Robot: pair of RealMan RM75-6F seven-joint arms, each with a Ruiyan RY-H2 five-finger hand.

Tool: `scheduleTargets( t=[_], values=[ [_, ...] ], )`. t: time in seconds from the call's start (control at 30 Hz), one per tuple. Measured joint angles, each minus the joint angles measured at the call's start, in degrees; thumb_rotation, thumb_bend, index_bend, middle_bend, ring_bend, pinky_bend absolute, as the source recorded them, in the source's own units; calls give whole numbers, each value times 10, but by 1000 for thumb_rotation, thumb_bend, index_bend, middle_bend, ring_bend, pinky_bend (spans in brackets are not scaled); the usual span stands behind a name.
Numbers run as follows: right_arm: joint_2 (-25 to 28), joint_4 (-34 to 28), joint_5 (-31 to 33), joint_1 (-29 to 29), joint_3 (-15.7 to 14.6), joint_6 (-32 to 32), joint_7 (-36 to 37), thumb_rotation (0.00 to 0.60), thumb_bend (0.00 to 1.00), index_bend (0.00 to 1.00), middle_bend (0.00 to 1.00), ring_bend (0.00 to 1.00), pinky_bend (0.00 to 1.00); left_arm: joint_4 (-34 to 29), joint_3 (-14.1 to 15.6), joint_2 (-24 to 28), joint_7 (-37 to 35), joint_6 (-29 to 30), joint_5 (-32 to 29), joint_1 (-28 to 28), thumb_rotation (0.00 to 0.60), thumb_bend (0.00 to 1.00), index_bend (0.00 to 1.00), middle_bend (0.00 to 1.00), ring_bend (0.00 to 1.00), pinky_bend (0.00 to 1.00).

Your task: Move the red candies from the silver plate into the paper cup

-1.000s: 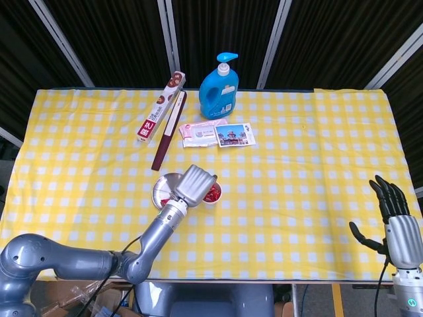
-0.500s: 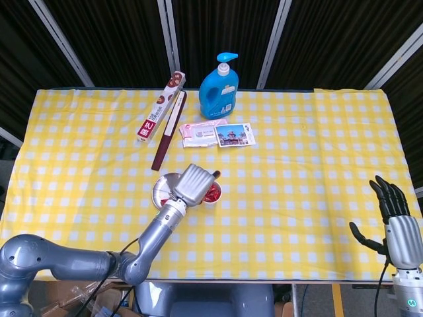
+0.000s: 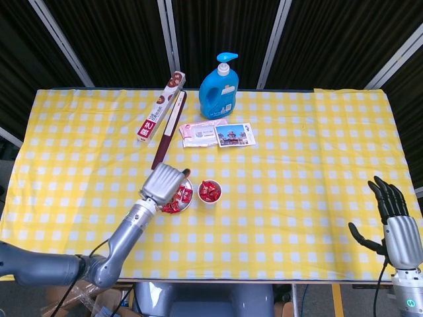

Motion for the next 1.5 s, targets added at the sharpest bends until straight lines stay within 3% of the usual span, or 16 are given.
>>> scheduleTargets(
  t=[0.37,0.9,1.3,1.5],
  values=[
    [0,0,1,0,0,0,-1,600,360,0,0,0,0,2,44,4,23,-33,-54,15,600,240,425,894,952,1000],
    [1,-1,2,0,0,-2,2,600,361,0,0,0,0,73,35,-44,28,-55,-99,4,600,251,447,897,952,1000],
    [2,-3,3,0,-1,-5,4,600,361,0,0,0,0,101,30,-70,22,-63,-93,-1,600,317,473,904,957,1000],
    [2,-4,1,0,-2,-5,5,600,360,0,0,0,0,103,31,-70,21,-63,-97,2,600,414,524,909,959,1000]
  ],
)
